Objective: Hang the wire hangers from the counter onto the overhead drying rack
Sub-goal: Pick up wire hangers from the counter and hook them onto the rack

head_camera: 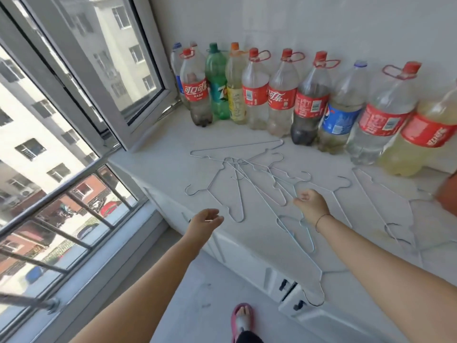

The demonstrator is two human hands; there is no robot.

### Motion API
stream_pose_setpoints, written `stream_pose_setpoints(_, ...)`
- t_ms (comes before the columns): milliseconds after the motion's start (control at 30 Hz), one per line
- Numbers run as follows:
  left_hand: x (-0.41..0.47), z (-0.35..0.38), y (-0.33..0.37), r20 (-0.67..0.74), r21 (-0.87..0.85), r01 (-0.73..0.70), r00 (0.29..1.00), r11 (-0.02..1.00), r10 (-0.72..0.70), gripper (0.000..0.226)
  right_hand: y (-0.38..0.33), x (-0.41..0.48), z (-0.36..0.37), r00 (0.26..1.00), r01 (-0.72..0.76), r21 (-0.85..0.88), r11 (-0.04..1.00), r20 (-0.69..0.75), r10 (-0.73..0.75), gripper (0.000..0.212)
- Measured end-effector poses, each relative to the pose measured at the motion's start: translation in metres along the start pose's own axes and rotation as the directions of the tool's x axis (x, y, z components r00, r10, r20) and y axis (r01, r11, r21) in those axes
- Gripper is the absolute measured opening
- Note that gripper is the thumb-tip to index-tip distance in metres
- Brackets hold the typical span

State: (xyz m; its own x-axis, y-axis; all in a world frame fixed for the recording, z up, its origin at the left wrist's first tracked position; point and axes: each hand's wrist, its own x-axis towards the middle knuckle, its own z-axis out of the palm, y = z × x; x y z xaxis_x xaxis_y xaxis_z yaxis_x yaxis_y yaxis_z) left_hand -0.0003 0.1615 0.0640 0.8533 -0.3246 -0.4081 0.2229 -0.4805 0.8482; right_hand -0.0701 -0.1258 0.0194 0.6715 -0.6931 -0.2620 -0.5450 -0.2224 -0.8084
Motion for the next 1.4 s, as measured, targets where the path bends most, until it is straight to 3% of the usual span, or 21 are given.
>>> stream_pose_setpoints(133, 0.051, -0.006, 0.005, 0.008, 0.006, 0.033, 0.999, 0.999, -0.033, 0.033, -0.006, 0.029, 0.011, 0.998, -0.068, -0.119, 0.991, -0.005, 0.068, 0.014)
stream_pose_setpoints(233, 0.089, -0.006, 0.013, 0.031, 0.000, 0.035, 0.999, 0.999, -0.035, 0.034, -0.002, 0.048, 0.019, 0.990, -0.142, -0.248, 0.958, -0.034, 0.138, 0.041)
stream_pose_setpoints(367, 0.137, -0.006, 0.030, 0.076, 0.025, 0.014, 0.997, 1.000, -0.016, 0.032, 0.004, 0.065, 0.030, 0.966, -0.260, -0.300, 0.918, -0.079, 0.248, 0.030)
stream_pose_setpoints(467, 0.173, -0.009, 0.041, 0.102, 0.123, -0.047, 0.994, 0.991, 0.035, 0.031, 0.011, 0.077, 0.034, 0.960, -0.276, -0.221, 0.935, -0.109, 0.258, 0.008)
stream_pose_setpoints(567, 0.215, -0.014, 0.051, 0.132, 0.313, -0.155, 0.984, 0.937, 0.118, 0.032, 0.016, 0.087, 0.034, 0.972, -0.226, -0.063, 0.972, -0.071, 0.222, 0.010)
stream_pose_setpoints(667, 0.256, -0.017, 0.057, 0.165, 0.502, -0.259, 0.965, 0.825, 0.202, 0.032, -0.002, 0.081, 0.026, 0.987, -0.158, 0.162, 0.974, 0.004, 0.159, 0.017)
stream_pose_setpoints(767, 0.287, -0.013, 0.061, 0.209, 0.658, -0.348, 0.936, 0.668, 0.283, 0.034, -0.023, 0.072, 0.018, 0.988, -0.152, 0.453, 0.879, 0.079, 0.130, 0.014)
stream_pose_setpoints(900, 0.313, -0.004, 0.061, 0.294, 0.760, -0.413, 0.907, 0.502, 0.302, 0.037, -0.041, 0.065, 0.010, 0.991, -0.132, 0.552, 0.823, 0.081, 0.105, 0.010)
stream_pose_setpoints(1200, 0.333, 0.001, 0.062, 0.337, 0.764, -0.467, 0.877, 0.445, 0.342, 0.022, -0.049, 0.067, 0.006, 0.988, -0.139, 0.657, 0.741, 0.041, 0.149, 0.016)
stream_pose_setpoints(1400, 0.334, 0.002, 0.061, 0.325, 0.744, -0.473, 0.874, 0.473, 0.361, 0.018, -0.052, 0.067, 0.011, 0.984, -0.147, 0.722, 0.676, 0.040, 0.171, 0.017)
